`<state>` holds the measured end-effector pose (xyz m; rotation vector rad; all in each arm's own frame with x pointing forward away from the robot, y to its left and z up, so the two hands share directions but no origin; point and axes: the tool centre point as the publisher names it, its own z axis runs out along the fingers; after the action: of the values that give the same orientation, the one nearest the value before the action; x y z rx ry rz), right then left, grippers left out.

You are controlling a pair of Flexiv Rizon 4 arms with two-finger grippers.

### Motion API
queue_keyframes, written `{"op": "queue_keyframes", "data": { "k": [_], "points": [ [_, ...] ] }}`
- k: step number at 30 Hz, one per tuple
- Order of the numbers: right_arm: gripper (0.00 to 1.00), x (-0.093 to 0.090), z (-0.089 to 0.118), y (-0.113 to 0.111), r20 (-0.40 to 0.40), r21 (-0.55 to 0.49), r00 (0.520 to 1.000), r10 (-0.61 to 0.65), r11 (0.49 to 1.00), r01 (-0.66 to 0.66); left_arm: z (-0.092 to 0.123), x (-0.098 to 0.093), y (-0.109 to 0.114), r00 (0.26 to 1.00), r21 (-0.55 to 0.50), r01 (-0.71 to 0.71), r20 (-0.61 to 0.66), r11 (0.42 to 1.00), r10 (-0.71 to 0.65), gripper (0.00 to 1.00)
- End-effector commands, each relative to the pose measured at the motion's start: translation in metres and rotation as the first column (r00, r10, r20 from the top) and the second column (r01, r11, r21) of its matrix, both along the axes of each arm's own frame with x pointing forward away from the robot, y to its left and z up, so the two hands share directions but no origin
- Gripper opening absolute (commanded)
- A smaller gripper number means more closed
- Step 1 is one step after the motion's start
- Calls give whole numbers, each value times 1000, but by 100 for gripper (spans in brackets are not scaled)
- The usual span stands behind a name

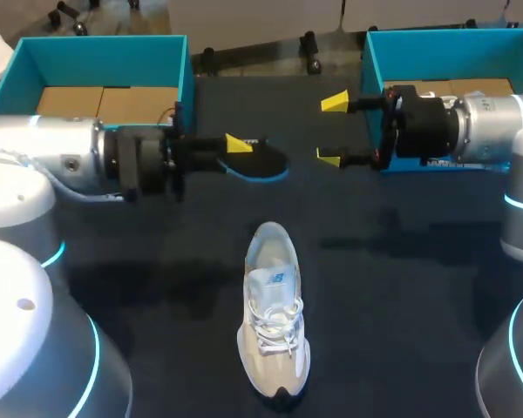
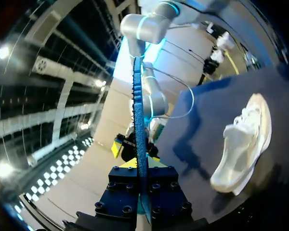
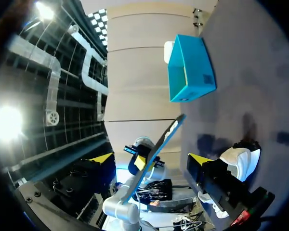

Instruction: Take the shoe out of the shoebox, open the shoe tongue, remove and reinsert the insole, then place the shoe into the shoebox

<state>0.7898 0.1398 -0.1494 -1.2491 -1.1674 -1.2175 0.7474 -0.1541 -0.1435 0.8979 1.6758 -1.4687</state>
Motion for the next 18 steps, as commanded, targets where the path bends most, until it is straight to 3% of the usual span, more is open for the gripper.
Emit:
{"op": "queue_keyframes", "data": {
  "k": [1, 14, 18],
  "points": [
    [100, 0, 0, 1, -1, -2, 1000, -1, 1000, 1, 14, -13, 22, 888, 20, -33, -459, 999, 39, 0],
    [100, 0, 0, 1, -1, -2, 1000, -1, 1000, 1, 14, -13, 22, 888, 20, -33, -459, 999, 39, 0],
    [100, 0, 0, 1, -1, -2, 1000, -1, 1000, 1, 19, -6, 15, 677, 98, 25, -734, 995, 55, 0]
  ]
}}
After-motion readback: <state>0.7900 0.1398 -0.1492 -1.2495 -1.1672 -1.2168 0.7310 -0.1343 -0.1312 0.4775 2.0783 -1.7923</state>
